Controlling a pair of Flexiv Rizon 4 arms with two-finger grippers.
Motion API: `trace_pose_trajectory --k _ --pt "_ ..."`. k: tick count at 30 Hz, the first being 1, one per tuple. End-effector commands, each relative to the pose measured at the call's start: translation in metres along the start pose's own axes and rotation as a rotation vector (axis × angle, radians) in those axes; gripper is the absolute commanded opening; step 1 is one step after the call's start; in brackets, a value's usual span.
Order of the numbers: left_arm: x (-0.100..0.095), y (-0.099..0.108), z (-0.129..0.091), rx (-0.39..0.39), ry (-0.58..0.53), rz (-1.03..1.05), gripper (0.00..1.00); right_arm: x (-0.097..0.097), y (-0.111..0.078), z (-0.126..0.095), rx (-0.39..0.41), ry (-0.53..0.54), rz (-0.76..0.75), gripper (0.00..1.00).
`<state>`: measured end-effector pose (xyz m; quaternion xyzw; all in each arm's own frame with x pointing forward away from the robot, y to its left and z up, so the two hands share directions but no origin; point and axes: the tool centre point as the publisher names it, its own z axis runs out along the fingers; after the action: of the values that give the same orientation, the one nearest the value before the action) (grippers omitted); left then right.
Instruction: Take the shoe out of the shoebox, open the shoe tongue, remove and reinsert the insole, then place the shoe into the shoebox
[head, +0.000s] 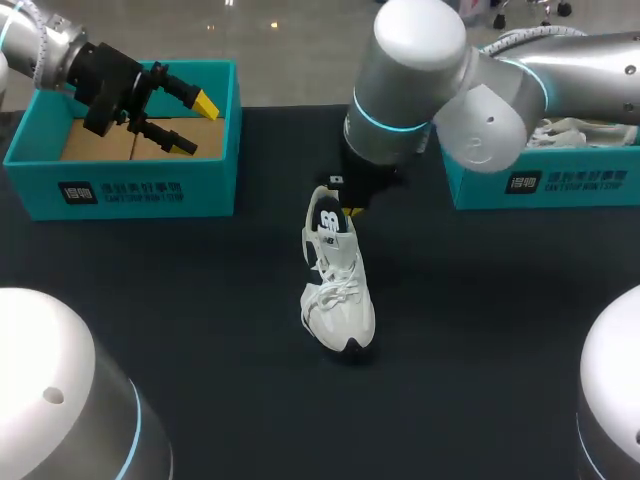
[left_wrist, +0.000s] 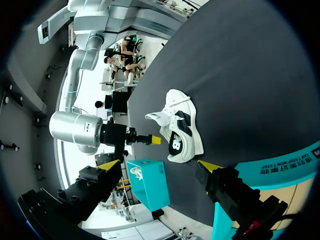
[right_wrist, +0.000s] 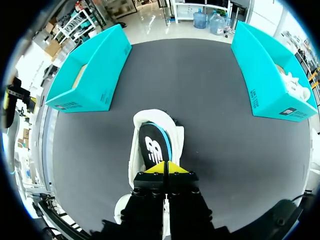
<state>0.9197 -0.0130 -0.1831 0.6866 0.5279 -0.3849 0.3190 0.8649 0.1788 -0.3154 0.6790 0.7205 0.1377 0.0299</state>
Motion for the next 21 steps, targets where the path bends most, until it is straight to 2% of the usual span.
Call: trace_pose_trajectory --k 1,10,15,21 --pt "0.000 0.000 -0.001 0.001 0.003 0.000 1.00 0.004 0.000 0.004 0.005 0.011 0.006 0.00" --pt "0.000 0.000 -0.001 0.001 0.003 0.000 1.00 0.021 -0.010 0.024 0.052 0.042 -0.019 0.00" --pt "0.000 0.000 -0.001 0.001 0.003 0.000 1.00 0.022 -0.019 0.034 0.082 0.023 -0.030 0.00" --pt "0.000 0.000 -0.001 0.001 0.003 0.000 1.00 0.020 -0.027 0.033 0.108 0.000 -0.044 0.00"
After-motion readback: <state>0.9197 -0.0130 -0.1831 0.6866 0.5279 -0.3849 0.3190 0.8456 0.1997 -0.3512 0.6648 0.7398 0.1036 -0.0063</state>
